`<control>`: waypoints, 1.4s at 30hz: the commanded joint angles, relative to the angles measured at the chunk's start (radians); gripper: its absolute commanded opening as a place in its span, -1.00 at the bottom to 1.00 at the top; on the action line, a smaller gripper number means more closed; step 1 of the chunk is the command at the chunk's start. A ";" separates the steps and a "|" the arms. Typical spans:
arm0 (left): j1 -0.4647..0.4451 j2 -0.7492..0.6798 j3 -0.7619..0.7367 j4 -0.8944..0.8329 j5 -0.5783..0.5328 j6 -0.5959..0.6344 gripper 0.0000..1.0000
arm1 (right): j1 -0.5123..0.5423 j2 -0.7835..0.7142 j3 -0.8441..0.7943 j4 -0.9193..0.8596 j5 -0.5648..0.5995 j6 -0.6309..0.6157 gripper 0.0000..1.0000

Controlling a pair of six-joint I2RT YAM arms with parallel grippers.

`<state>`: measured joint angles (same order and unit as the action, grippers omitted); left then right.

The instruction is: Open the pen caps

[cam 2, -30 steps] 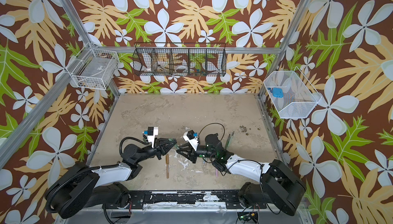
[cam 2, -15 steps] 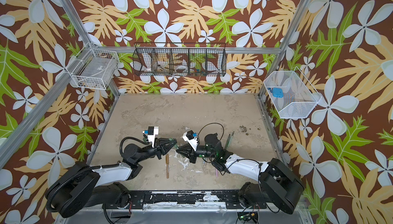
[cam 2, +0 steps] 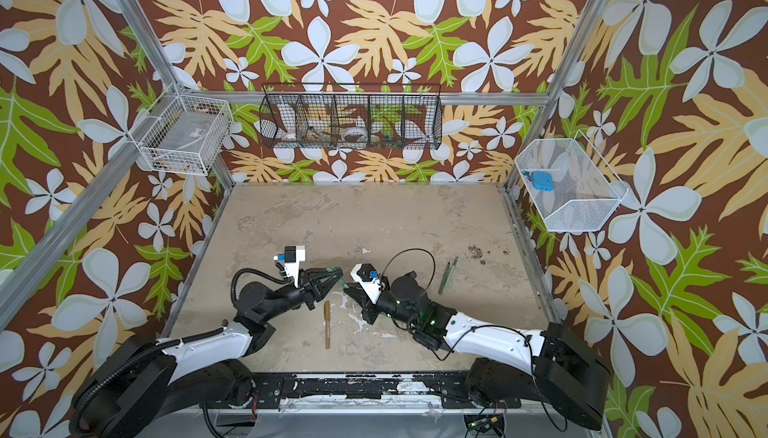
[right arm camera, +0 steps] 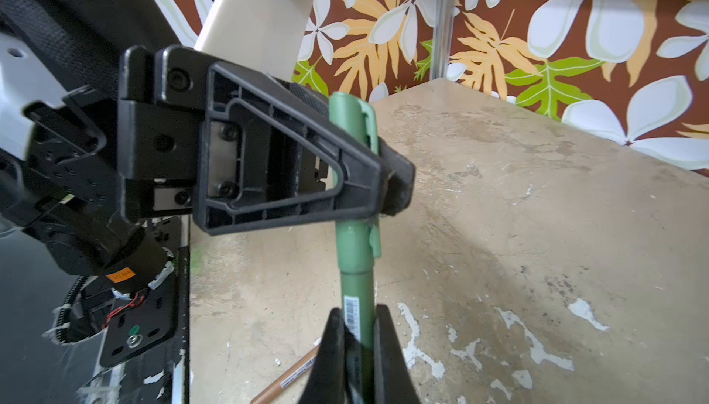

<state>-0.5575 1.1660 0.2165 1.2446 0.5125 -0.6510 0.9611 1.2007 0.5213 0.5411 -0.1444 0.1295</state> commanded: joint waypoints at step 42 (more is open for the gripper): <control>0.017 -0.063 -0.045 0.049 -0.105 0.008 -1.00 | 0.041 -0.034 0.070 -0.268 0.169 -0.174 -1.00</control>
<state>-0.5549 1.1122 0.1749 1.2423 0.4652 -0.6720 1.0435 1.1809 0.5915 0.3740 0.0654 -0.0677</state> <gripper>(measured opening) 0.150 0.076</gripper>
